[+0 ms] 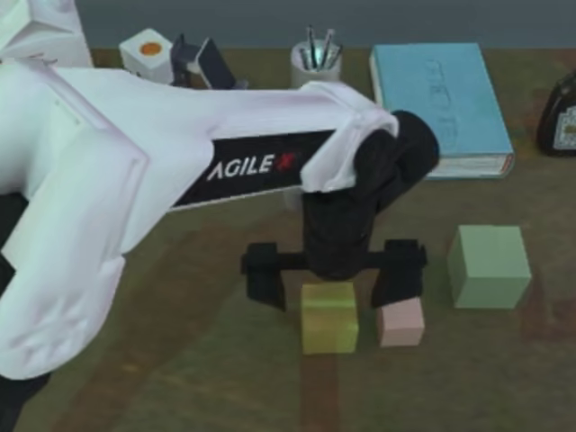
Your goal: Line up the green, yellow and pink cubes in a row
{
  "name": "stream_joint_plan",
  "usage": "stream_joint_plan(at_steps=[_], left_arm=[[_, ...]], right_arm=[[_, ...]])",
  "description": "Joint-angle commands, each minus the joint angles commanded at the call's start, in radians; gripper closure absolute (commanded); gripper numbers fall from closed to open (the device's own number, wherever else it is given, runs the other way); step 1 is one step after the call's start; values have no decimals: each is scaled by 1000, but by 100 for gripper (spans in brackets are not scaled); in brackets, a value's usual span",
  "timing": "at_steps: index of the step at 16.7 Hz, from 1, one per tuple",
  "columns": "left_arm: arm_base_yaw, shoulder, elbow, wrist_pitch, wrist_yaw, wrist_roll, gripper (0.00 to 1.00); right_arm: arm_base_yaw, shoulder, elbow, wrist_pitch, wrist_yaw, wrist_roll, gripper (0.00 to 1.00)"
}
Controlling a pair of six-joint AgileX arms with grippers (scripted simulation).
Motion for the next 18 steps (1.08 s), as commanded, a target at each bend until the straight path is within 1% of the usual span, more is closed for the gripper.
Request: stream_joint_plan(at_steps=[4, 10, 12, 14, 18], left_arm=[[12, -48, 77, -117, -1, -4, 0], [14, -58, 72, -116, -2, -2, 0], [43, -110, 25, -84, -4, 7, 0], [90, -202, -57, -32, -6, 29, 0], [216, -490, -303, 119, -9, 112, 0]], right_arm=[[0, 0, 0, 0, 0, 0, 0], [3, 9, 8, -6, -1, 2, 0], [15, 56, 53, -37, -3, 13, 0], [33, 139, 131, -90, -5, 30, 0], [79, 412, 348, -244, -4, 81, 0]])
